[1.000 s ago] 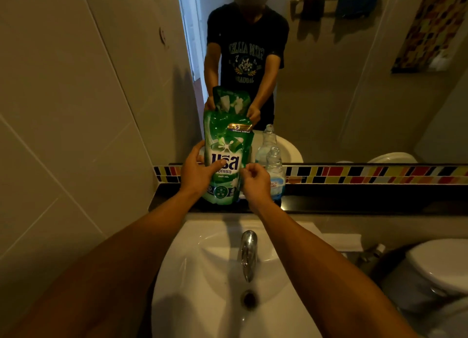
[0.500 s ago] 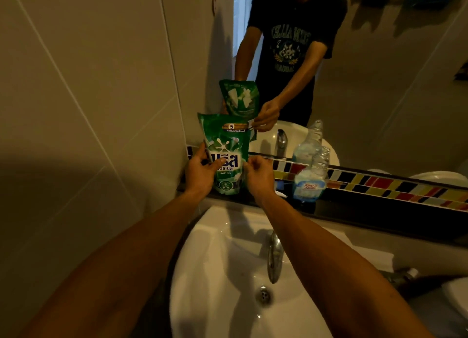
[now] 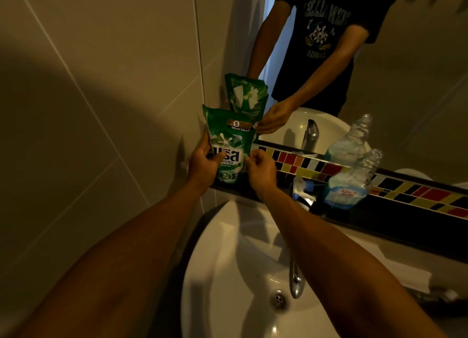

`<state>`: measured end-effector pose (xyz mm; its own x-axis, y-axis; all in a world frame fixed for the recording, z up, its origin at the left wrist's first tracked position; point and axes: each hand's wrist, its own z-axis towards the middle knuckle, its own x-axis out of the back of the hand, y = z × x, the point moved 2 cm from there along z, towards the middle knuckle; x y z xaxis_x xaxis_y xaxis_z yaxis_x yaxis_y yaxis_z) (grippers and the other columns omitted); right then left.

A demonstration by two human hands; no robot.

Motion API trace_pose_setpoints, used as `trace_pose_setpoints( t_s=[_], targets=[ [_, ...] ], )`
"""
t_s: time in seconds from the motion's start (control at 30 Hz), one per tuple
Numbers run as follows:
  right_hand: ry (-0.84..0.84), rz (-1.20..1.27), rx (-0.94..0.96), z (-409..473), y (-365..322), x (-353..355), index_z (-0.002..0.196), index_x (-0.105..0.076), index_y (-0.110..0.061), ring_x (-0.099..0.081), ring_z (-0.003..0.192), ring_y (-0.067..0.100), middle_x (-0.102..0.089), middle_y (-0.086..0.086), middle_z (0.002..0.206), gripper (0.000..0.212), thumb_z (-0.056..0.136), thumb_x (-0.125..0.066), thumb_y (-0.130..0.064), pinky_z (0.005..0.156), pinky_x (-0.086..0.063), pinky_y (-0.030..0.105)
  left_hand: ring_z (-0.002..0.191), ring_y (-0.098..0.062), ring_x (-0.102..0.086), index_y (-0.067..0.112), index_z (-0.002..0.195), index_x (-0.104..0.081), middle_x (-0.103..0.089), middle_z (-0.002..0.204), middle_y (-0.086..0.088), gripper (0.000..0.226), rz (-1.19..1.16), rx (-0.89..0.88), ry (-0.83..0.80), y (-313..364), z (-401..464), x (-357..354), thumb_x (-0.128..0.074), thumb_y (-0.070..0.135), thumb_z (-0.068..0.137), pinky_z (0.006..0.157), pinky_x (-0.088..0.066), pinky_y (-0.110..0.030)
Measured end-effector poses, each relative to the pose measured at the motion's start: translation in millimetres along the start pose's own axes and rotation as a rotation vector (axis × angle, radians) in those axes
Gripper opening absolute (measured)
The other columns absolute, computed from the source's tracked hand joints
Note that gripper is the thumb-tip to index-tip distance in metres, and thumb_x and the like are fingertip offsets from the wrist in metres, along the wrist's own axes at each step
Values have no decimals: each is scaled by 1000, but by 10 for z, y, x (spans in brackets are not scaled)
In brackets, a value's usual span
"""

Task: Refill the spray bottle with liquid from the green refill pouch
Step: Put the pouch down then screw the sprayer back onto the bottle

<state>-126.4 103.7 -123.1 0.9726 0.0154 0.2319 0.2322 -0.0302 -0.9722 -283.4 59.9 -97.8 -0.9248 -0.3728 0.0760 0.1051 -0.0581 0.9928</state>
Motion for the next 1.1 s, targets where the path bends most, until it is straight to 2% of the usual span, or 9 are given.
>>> trace_pose_setpoints(
  t_s=[0.17,0.27,0.5,0.67,0.73,0.8,0.93,1.0,1.1],
  targets=[
    [-14,1,8,79,80,-32,89,-59,-17,-64,84,17,-64,4,88,16,102,-59,-8,78,-55,32,118,-18,-63,21,151,-42,-65,130,1,70,-25,46,-3,-148,107,-9,-65,-5,90,94,-56,-50],
    [-24,20,6,126,80,-51,90,-60,-17,-65,84,16,-66,3,89,14,102,-59,-9,79,-57,33,112,-7,-64,18,151,-42,-65,123,7,69,-23,54,10,-178,169,-10,-63,-8,91,94,-57,-48],
    [-60,78,-25,93,50,-21,98,-61,-12,-71,95,25,-71,12,98,6,101,-60,-7,89,-61,43,117,-17,-65,19,153,-37,-63,135,-3,70,24,56,55,-331,263,-47,-64,-1,91,90,-59,-46],
    [-32,144,-69,-26,20,137,110,-61,-16,-69,103,19,-70,3,105,17,99,-63,-4,101,-57,46,116,-18,-56,12,152,-33,-52,131,1,72,76,286,227,-197,99,-183,-66,-1,89,95,-51,-34],
    [25,151,-85,-132,25,252,115,-61,-17,-66,100,14,-67,-6,102,20,99,-65,-7,102,-57,47,118,-32,-59,10,139,-43,-56,134,-9,71,147,467,296,-277,26,-226,-74,21,76,95,-55,-45],
    [85,137,-93,-256,57,406,124,-62,-14,-68,105,20,-69,-1,108,27,97,-67,-12,100,-58,49,113,-42,-62,7,129,-52,-61,128,-19,77,192,563,250,-464,-5,-313,-73,38,62,90,-57,-53],
    [169,172,-88,-539,131,861,120,-62,-15,-68,88,14,-68,-3,96,21,99,-65,-13,80,-63,32,108,-39,-65,-1,115,-66,-68,114,-21,34,190,459,65,-239,-410,-782,-73,13,85,95,-55,-48],
    [215,198,-78,-677,174,1128,115,-62,-18,-67,81,10,-66,-6,90,17,99,-66,-13,73,-60,26,113,-35,-63,3,123,-64,-67,119,-17,40,231,399,-16,-133,-612,-1025,-75,16,86,99,-52,-46],
    [290,181,-68,-839,239,1514,116,-63,-15,-71,89,8,-68,-5,96,19,98,-69,-14,84,-63,33,123,-30,-58,7,140,-54,-61,135,-13,57,299,371,-128,-87,-784,-1348,-74,22,89,104,-48,-39]
  ],
)
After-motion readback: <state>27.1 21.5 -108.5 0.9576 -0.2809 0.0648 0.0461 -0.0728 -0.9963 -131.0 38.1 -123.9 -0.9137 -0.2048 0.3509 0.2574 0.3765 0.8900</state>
